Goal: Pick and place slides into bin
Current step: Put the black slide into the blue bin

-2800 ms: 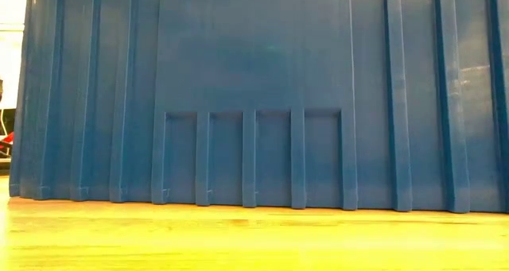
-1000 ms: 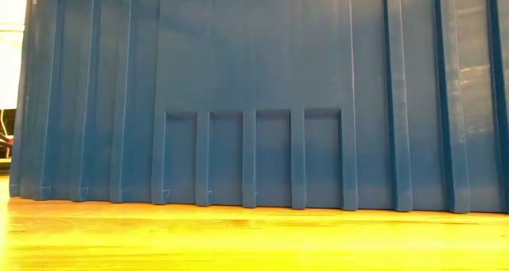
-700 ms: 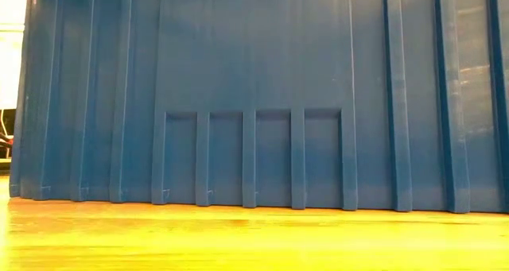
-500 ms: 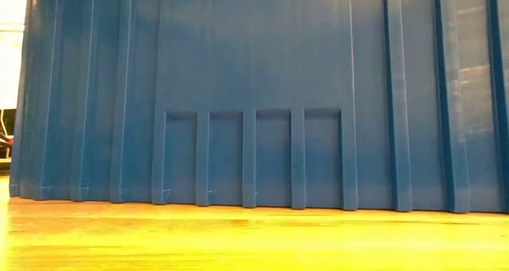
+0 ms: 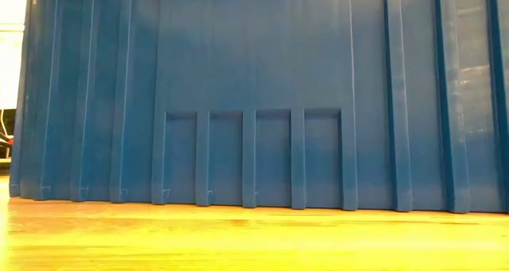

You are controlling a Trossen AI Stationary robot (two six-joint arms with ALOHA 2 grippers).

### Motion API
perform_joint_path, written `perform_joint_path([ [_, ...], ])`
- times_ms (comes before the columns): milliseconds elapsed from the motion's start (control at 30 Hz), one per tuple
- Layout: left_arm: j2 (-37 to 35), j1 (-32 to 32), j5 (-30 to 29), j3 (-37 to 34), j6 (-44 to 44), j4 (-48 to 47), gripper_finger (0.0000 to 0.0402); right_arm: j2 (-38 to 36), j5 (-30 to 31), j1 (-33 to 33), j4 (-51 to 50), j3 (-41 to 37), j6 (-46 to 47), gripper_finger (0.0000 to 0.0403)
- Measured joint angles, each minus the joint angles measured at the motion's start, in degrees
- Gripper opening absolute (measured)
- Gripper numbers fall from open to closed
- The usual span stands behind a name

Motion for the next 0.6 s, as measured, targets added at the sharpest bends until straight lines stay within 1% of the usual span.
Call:
perform_joint_path([
  [100,0.3,0.0,-3.7,-2.8,0.1,5.6,0.0306,0.0,0.0,0.0,-0.1,0.0,0.0,0.0146],
  [200,-0.2,-0.2,-9.3,-5.3,0.6,11.1,0.0306,0.0,0.0,0.0,-0.1,0.0,0.0,0.0146],
  [267,-0.5,-0.1,-11.9,-7.3,0.7,14.2,0.0306,0.0,0.0,0.0,-0.1,0.0,0.0,0.0146],
  [467,-0.8,-0.3,-14.0,-11.8,0.9,21.6,0.0299,0.0,0.0,0.0,-0.1,0.0,0.0,0.0146],
  [533,-0.8,-0.6,-15.5,-12.9,2.5,23.4,0.0284,0.0,0.0,0.0,-0.1,0.0,0.0,0.0146],
  [600,-0.8,-1.0,-16.3,-13.5,4.0,24.3,0.0260,0.0,0.0,0.0,-0.1,0.0,0.0,0.0146],
])
